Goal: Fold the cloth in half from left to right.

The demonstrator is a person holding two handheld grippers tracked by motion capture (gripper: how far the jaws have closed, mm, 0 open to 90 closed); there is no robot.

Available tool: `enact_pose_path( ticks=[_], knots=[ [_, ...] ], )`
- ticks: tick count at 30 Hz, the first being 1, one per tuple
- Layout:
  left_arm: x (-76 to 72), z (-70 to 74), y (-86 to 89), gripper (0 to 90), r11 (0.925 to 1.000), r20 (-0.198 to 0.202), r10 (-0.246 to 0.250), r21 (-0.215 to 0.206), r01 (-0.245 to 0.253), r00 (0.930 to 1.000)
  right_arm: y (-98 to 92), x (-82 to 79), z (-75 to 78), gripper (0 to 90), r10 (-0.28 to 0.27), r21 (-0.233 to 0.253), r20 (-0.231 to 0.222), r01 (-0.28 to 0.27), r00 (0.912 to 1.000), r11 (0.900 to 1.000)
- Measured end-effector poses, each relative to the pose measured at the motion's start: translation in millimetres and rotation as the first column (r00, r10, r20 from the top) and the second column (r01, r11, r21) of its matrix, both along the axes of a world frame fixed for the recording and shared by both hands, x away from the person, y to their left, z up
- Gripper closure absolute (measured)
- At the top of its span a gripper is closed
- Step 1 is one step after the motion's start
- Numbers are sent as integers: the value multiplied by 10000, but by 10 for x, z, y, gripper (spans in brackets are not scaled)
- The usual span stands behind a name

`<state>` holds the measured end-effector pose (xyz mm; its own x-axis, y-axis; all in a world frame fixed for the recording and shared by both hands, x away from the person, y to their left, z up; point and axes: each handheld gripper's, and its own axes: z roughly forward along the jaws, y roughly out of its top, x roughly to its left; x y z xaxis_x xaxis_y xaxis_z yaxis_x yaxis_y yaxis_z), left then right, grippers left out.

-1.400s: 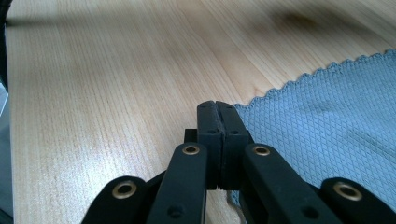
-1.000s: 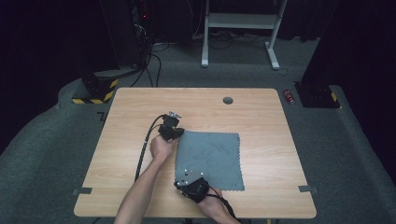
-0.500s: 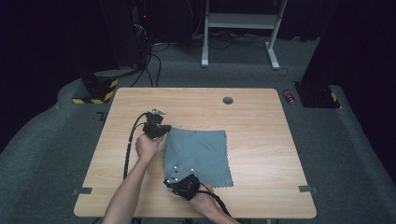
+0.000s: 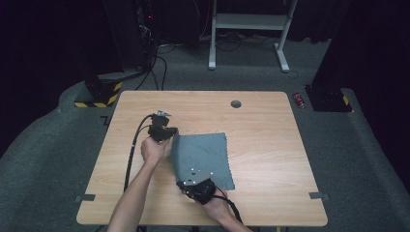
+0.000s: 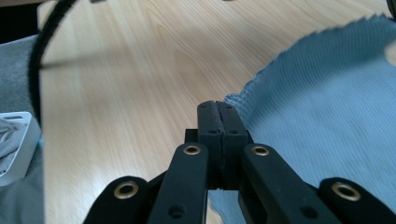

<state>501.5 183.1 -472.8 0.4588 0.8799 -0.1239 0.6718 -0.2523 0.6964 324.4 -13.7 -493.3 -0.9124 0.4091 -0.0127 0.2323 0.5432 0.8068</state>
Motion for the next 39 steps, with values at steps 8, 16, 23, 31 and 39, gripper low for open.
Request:
enact_pose_path(
  ticks=[8, 16, 23, 31, 39],
  knots=[
    [38, -93, -130, 897, 9996, -135, -194, -228, 191, 9997, -194, 20, -84, 900, -473, -222, -147, 469, 9988, 9987],
    [71, -23, -260, 897, 9988, 138, -498, -23, 498, 9987, -339, 4, -105, 900, -768, -307, -154, 763, 9969, 9966],
    [105, -47, -399, 897, 9978, 113, -666, -60, 666, 9977, -483, 0, -110, 900, -1051, -299, -165, 1046, 9943, 9941],
    [145, 0, -490, 897, 9951, 180, -936, 341, 929, 9954, -622, -18, -136, 900, -1276, -245, -198, 1271, 9916, 9916],
    [175, 10, -623, 897, 9934, 190, -1132, 223, 1128, 9934, -738, -41, -137, 900, -1466, -160, -123, 1464, 9891, 9891]
  ],
)
